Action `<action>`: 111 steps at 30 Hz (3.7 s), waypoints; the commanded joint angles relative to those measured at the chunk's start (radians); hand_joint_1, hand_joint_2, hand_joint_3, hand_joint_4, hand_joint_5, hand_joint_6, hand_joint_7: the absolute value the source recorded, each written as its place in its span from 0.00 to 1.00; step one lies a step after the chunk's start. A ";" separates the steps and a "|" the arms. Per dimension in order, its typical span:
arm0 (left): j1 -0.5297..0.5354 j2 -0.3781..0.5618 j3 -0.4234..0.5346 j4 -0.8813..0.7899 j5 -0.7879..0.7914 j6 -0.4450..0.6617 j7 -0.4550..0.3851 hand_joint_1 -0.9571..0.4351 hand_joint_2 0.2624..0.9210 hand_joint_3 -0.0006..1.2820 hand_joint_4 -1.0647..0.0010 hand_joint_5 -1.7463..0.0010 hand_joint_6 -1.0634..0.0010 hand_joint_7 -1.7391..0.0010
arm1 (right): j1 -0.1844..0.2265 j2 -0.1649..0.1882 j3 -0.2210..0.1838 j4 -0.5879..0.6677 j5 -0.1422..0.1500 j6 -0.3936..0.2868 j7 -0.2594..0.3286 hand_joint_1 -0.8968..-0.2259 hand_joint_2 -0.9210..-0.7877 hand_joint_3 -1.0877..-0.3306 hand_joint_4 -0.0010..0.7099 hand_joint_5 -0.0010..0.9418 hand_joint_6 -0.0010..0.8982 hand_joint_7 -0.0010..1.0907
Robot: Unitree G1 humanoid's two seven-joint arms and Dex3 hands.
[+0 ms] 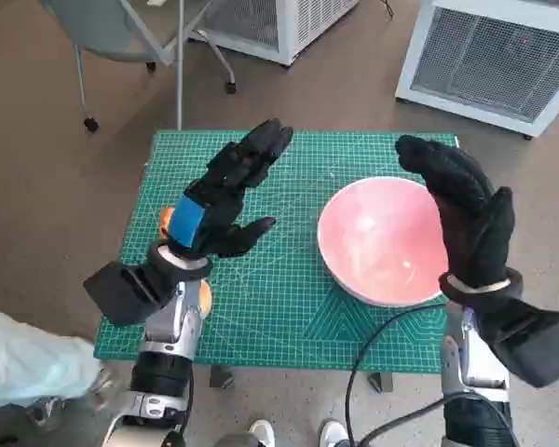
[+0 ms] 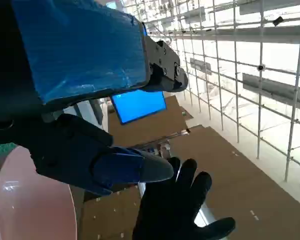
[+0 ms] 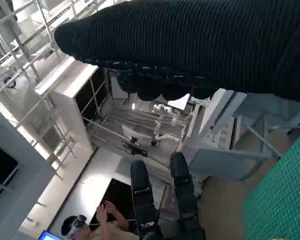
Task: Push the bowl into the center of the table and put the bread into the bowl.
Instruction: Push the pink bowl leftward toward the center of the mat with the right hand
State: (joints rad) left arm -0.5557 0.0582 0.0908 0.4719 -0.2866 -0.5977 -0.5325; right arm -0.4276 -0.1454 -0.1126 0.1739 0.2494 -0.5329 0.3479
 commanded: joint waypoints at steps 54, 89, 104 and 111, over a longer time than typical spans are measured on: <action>-0.005 -0.003 0.018 0.032 0.004 -0.025 0.047 0.36 1.00 0.23 0.72 1.00 0.75 0.88 | 0.005 -0.078 -0.223 0.300 0.082 -0.121 -0.022 0.44 0.00 0.51 0.18 0.01 0.00 0.42; -0.011 0.028 0.035 0.040 0.002 -0.023 0.032 0.35 1.00 0.23 0.72 1.00 0.75 0.88 | -0.222 -0.055 -0.330 0.999 0.096 -0.195 -0.094 0.61 0.00 0.44 0.31 0.03 0.15 0.46; 0.001 0.050 0.046 0.033 -0.004 -0.023 0.024 0.35 1.00 0.23 0.72 1.00 0.75 0.88 | -0.301 0.009 -0.383 1.082 0.132 -0.073 -0.113 0.60 0.00 0.43 0.37 0.03 0.25 0.47; 0.010 0.058 0.049 0.027 0.003 -0.029 0.032 0.34 1.00 0.23 0.72 1.00 0.75 0.88 | -0.331 0.041 -0.409 1.096 0.151 -0.021 -0.109 0.59 0.00 0.44 0.40 0.02 0.29 0.44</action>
State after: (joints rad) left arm -0.5572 0.1101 0.1344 0.5157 -0.2823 -0.6187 -0.5043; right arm -0.7511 -0.1274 -0.5049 1.2463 0.3816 -0.5918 0.2461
